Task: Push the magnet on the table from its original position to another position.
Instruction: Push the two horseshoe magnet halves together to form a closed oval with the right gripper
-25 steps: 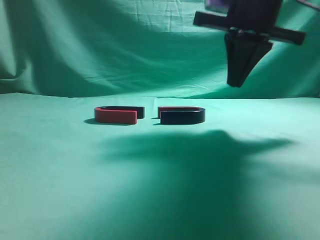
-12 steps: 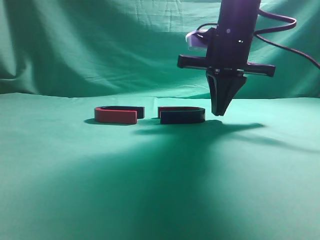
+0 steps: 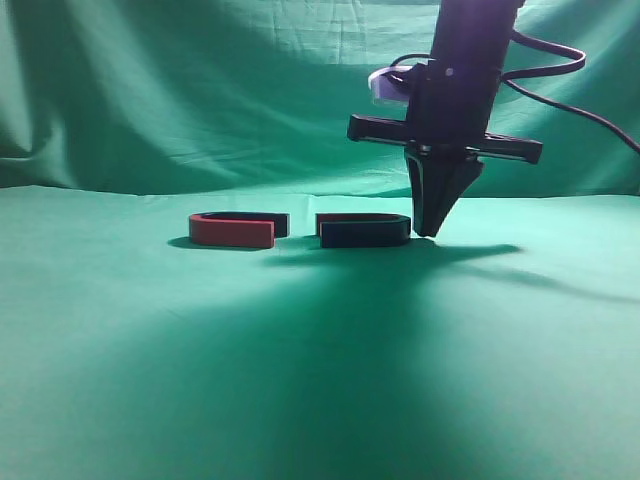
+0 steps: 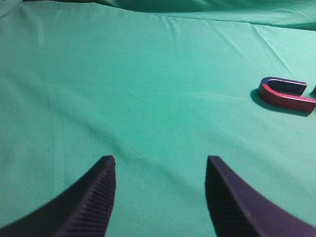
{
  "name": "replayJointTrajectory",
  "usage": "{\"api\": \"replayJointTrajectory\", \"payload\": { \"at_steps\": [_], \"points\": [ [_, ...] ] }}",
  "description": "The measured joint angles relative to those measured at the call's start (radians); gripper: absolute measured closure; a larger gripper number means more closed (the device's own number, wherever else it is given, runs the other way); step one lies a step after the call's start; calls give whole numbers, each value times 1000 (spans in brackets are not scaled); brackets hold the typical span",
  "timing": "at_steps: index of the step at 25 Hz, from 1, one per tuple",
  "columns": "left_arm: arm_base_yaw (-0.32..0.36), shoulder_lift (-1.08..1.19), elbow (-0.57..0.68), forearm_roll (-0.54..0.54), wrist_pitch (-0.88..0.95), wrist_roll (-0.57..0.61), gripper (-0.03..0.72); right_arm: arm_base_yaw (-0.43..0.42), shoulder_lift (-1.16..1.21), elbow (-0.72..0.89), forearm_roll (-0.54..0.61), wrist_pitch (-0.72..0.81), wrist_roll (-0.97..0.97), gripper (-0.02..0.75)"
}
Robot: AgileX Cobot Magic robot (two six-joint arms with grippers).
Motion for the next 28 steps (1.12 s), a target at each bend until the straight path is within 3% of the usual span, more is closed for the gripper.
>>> {"api": "replayJointTrajectory", "payload": {
  "at_steps": [20,23,28],
  "points": [
    [0,0,0,0,0,0,316,69,8,-10,26,-65,27,738],
    [0,0,0,0,0,0,316,69,8,-45,22,-18,27,738],
    [0,0,0,0,0,0,316,69,8,-213,-13,184,33,738]
  ]
}}
